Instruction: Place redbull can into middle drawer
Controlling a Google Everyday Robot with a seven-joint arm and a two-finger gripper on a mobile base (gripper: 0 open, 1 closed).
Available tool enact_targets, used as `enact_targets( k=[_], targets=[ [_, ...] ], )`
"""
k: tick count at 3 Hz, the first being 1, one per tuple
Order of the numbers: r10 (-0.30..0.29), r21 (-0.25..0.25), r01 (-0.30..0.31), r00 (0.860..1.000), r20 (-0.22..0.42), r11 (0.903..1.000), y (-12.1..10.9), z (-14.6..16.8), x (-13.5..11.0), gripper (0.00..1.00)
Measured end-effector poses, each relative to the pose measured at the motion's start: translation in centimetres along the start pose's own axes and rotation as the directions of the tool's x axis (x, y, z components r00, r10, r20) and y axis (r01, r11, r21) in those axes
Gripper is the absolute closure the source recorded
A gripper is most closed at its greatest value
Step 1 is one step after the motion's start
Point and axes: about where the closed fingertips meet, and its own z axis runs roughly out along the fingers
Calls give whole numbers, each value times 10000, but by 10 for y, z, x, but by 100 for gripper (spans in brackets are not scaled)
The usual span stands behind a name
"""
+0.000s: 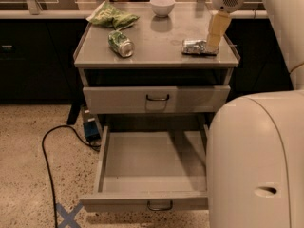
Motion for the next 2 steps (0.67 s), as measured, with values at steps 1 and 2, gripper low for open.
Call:
enact_targets(
  k=[1,2],
  targets=[
    [0,1,0,10000,0,10000,0,0,0,0],
    [-71,426,70,10000,22,9991,-21,25,-3,0]
  ],
)
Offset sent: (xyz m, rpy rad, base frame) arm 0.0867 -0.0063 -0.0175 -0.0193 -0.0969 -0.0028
